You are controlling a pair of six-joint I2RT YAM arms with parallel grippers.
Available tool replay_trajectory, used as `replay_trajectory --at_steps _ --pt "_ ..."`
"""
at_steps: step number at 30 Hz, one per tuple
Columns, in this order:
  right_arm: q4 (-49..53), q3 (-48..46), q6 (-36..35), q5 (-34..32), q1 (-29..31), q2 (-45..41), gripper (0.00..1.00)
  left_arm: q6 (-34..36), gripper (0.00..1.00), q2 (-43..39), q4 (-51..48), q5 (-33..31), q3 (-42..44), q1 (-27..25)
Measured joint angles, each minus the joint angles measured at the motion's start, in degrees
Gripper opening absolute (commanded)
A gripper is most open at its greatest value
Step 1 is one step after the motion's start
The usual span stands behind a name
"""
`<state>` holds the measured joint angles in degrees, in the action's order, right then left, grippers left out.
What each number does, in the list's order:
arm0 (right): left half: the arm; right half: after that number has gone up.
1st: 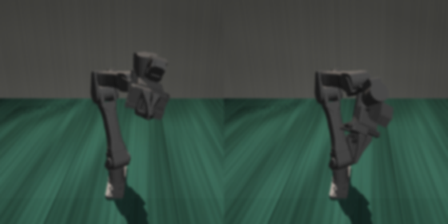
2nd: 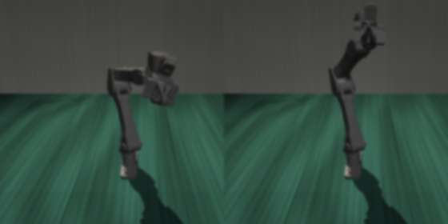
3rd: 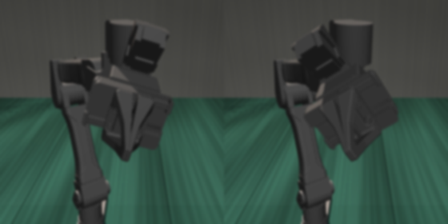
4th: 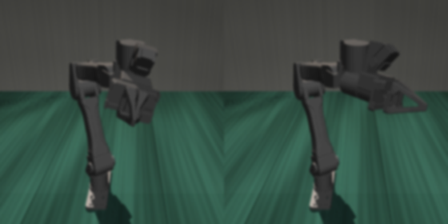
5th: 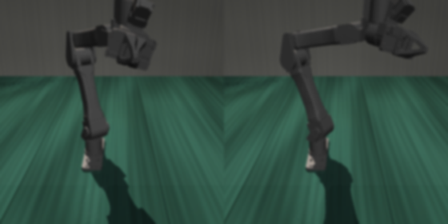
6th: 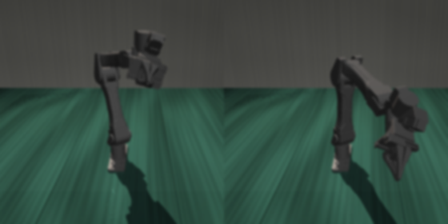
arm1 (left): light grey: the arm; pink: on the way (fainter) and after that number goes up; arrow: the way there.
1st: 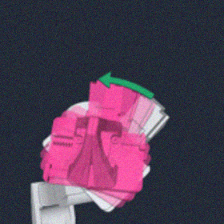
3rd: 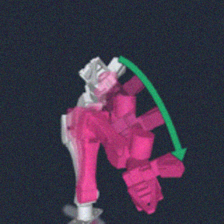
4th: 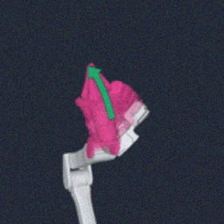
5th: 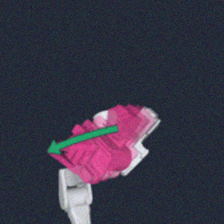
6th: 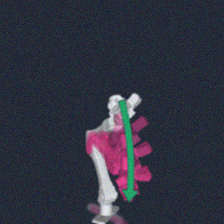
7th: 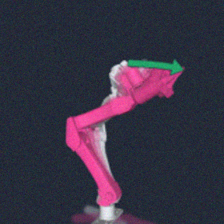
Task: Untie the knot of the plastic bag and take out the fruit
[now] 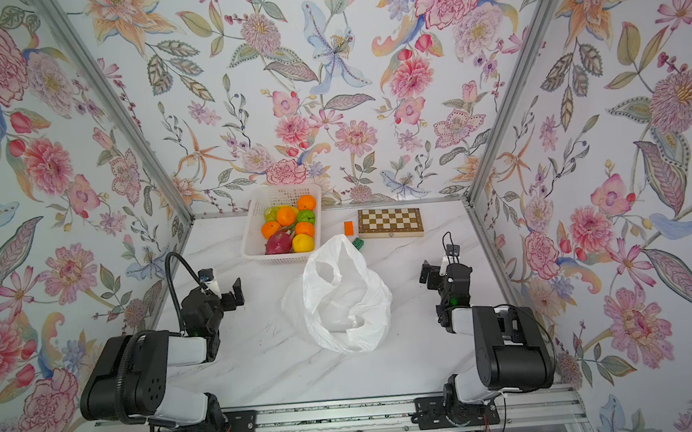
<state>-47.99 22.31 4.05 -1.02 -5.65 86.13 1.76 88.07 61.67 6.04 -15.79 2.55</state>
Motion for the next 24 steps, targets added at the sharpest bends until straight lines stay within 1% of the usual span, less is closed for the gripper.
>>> replay_trajectory --at_steps 1,2,4,6,11,13,15,20,24 --pt "-1.29 -0.42 0.20 0.11 -0.98 0.04 0.99 0.00 0.99 0.48 0.59 0.04 0.09 -0.15" --pt "-2.47 -0.92 0.57 -0.07 -1.09 0.04 0.99 0.04 0.99 0.66 1.16 0.04 0.11 -0.33" --pt "-6.82 -2.51 0.66 -1.01 0.22 0.87 0.99 0.13 0.99 0.70 2.89 0.20 0.13 -0.33" --pt "-7.63 -3.39 0.68 -1.27 1.33 1.60 0.99 0.13 0.99 0.70 4.09 -0.07 0.13 -0.33" --pt "-12.76 -5.97 0.70 -6.03 3.06 2.05 0.99 0.13 0.99 0.70 4.94 -0.44 0.15 -0.35" --pt "-13.73 -6.01 0.66 -6.38 3.04 2.19 0.99 0.11 0.99 0.70 5.33 -0.44 0.13 -0.37" --pt "-14.19 -5.97 0.66 -5.81 2.82 2.27 0.99 0.11 0.99 0.70 5.55 -0.44 0.13 -0.37" --pt "-14.29 -5.92 0.68 -0.61 0.22 2.27 0.99 0.13 0.99 0.70 5.70 -0.44 0.13 -0.37" --pt "-14.34 -5.92 0.68 1.31 0.15 2.27 0.99 0.11 0.99 0.70 5.73 -0.44 0.13 -0.37"
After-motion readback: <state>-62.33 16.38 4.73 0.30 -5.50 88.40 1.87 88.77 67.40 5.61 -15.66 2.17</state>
